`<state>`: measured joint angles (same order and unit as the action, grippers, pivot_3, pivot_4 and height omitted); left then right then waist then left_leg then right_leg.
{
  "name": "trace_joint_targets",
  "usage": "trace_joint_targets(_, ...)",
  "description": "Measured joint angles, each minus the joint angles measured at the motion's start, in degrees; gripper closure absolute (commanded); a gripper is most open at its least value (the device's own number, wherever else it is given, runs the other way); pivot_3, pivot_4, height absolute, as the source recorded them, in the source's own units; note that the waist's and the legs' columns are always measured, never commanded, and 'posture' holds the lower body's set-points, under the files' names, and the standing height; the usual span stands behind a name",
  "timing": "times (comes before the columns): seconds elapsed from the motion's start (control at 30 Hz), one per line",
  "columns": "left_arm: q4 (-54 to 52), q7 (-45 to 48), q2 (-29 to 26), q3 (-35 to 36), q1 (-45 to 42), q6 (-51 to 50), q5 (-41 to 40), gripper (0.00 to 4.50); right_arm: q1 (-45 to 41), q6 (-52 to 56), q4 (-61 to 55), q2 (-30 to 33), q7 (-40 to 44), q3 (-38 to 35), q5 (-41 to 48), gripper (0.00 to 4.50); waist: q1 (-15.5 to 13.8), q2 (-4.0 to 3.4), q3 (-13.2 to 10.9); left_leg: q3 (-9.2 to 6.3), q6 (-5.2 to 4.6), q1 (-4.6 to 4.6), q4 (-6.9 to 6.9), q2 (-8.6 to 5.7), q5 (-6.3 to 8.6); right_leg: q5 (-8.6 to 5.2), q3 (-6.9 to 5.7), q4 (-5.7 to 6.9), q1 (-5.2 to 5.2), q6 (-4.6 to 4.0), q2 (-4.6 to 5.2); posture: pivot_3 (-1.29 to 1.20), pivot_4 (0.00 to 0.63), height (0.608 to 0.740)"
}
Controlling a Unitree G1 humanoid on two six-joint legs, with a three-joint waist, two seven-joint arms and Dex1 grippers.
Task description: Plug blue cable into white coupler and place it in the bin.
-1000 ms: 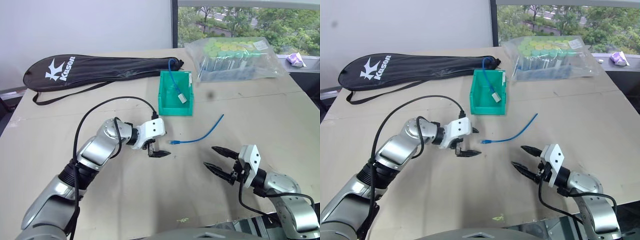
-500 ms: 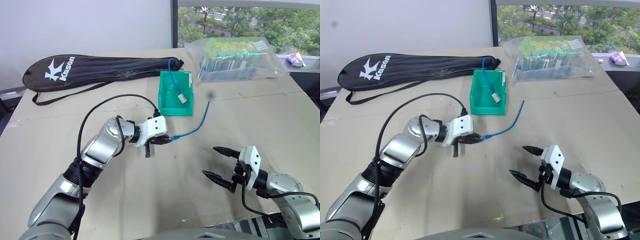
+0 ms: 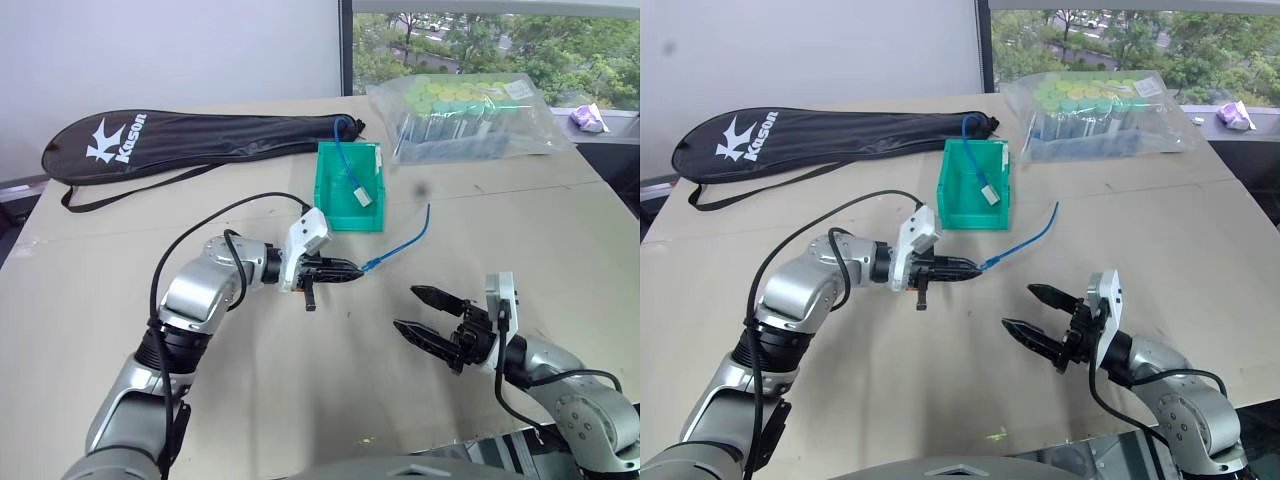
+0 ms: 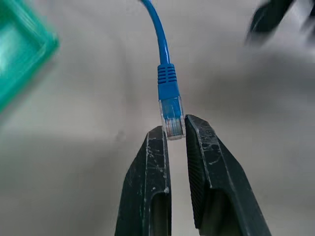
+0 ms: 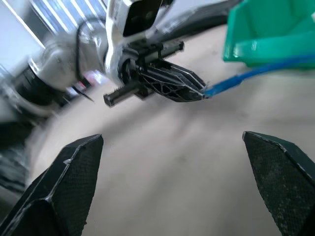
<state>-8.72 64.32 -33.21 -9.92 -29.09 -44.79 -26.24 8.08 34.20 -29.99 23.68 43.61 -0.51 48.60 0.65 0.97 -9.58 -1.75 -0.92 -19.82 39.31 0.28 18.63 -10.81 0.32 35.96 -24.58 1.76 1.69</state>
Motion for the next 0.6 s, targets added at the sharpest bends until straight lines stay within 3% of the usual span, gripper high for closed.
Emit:
trace_joint_targets(0.17,-5.0,-1.0,1.8,5.1,0.0,-11.8,-12.8,4.50,-5.9,4.3,0.2,-2.8,-3.8,-0.6,8.8,0.03,0.1,0.00,0.0,-0.05,0.00,0.01,-0.01,0.01,0.00,0.00,-0.04,0.01,0.00,0.00,-0.01,0.00,0.150,0.740)
trace_joint_targets(0.5,-6.0,-4.4,2.5,9.9,0.0,-21.2,-25.0,4.50,-10.8,8.1,0.9,-2.3,-4.7,-1.0,16.5,0.03,0.1,0.00,0.0,-0.07,0.01,-0.01,-0.01,-0.02,0.00,0.00,-0.05,0.00,0.00,0.00,0.00,0.00,0.150,0.740)
trace_joint_targets(0.6,-6.0,-4.7,1.9,9.9,0.2,-21.3,-25.7,4.50,-11.8,8.5,0.9,-2.2,-4.8,-0.9,17.3,0.79,0.1,0.00,0.0,-0.07,0.01,0.00,-0.01,-0.02,-0.01,0.00,-0.05,0.00,0.00,0.00,0.00,0.00,0.150,0.740)
